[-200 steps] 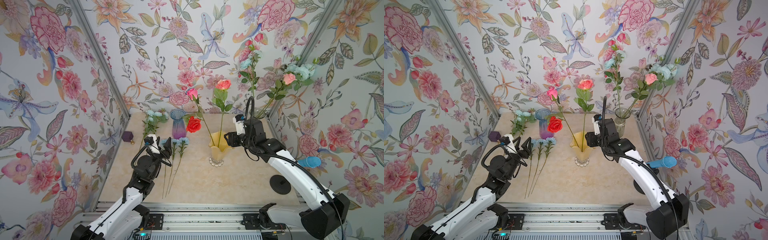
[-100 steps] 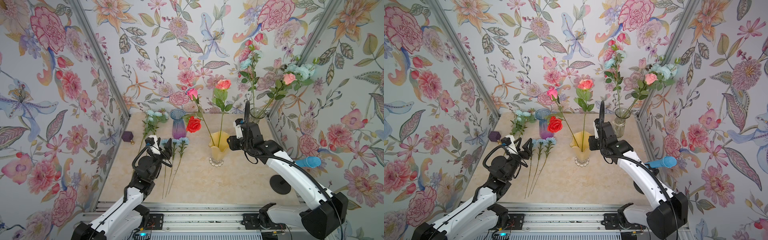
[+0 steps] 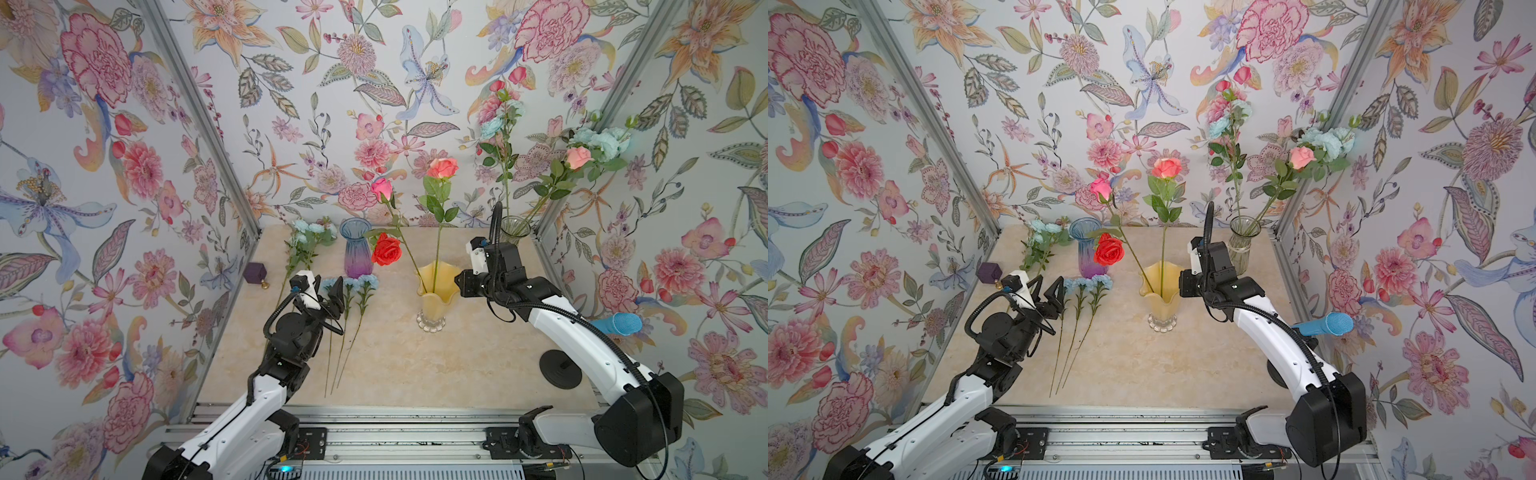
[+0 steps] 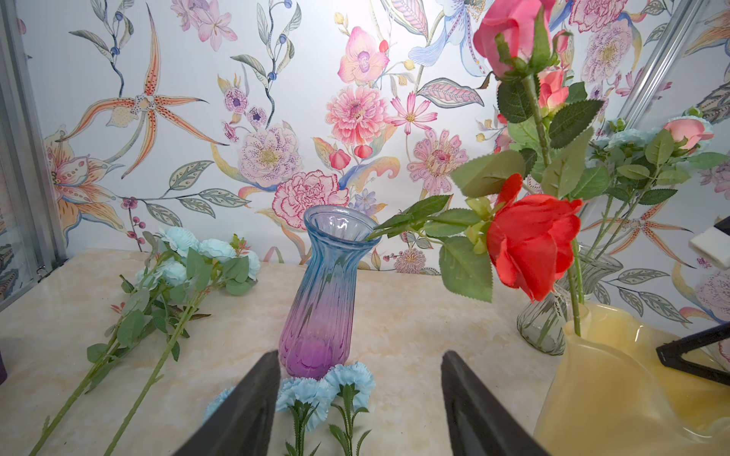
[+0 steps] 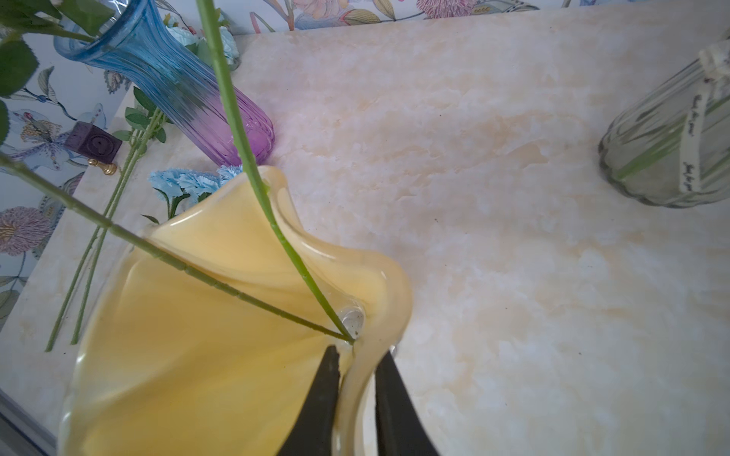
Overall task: Pick out blue flowers from the vase
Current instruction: Move the vase to the center of the board.
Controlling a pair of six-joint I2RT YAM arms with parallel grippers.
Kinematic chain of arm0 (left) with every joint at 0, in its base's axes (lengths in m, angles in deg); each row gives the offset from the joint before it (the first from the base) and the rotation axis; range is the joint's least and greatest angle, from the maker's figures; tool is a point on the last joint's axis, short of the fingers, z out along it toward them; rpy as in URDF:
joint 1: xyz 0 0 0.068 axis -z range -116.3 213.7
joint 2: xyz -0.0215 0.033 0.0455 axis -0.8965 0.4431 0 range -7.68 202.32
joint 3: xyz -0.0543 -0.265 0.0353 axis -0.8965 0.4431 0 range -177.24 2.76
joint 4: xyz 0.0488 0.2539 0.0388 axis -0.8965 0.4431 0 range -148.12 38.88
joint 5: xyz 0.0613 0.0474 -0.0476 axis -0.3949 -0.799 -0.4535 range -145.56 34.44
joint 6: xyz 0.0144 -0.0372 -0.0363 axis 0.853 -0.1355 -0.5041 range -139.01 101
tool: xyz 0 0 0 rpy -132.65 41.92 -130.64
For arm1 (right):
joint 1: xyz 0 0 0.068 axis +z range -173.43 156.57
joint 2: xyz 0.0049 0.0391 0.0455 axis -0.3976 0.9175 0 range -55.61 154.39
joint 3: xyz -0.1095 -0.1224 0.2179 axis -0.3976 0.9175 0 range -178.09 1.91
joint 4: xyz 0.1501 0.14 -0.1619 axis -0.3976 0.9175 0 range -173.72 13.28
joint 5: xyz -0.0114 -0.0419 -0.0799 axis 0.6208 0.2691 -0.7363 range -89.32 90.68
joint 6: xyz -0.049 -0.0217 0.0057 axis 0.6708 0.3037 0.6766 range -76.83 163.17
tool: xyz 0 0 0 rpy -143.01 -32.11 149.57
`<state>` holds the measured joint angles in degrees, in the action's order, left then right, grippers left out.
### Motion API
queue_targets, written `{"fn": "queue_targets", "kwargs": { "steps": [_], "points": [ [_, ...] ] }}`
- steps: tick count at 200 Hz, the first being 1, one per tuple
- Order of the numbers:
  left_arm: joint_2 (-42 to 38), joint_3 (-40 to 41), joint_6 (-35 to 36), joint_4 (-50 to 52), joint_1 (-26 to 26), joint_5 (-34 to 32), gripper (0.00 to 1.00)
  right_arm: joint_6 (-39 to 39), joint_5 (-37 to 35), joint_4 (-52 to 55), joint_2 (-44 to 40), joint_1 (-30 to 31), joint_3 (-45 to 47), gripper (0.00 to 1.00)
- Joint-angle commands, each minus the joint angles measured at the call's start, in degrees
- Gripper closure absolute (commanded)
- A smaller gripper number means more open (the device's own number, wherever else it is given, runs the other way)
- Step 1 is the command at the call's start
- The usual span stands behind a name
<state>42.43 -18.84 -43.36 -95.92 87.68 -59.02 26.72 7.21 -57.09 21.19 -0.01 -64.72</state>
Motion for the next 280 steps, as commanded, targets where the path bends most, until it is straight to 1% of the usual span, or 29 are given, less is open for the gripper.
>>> {"fn": "queue_targets", "kwargs": {
  "steps": [1,26,52,76,105,218,260,280],
  "points": [
    [-1.26,1.21,1.05,-1.55,-0.26,-0.65,0.33,1.22,0.79,-2.33,2.5,-0.91,-0.65,0.89],
    [-1.68,1.48,1.0,-1.66,-0.25,-0.84,0.33,1.43,-0.19,-4.33,3.9,-2.36,-0.66,0.95],
    [-1.69,1.57,0.99,-1.81,-0.26,-0.93,0.34,1.42,0.74,-5.87,5.59,-4.89,-1.34,1.0],
    [-1.59,1.68,0.99,-1.97,-0.26,-0.84,0.34,1.35,1.8,-7.09,6.73,-7.59,-2.86,1.0],
    [-1.42,1.66,0.99,-2.07,-0.26,-0.96,0.34,1.49,3.74,-7.42,10.29,-9.88,-7.43,1.0],
    [-1.16,1.57,1.25,-2.02,-0.24,-1.2,0.34,2.03,8.3,-3.91,28.61,-9.72,-27.05,1.0],
    [-1.37,1.65,1.36,-1.98,-0.25,-1.37,0.34,1.95,8.18,-1.53,34.21,-8.67,-34.76,1.0],
    [-1.25,1.71,1.34,-1.95,-0.21,-1.34,0.34,2.03,6.25,-0.93,36.23,-8.57,-37.18,1.0]
  ]
}}
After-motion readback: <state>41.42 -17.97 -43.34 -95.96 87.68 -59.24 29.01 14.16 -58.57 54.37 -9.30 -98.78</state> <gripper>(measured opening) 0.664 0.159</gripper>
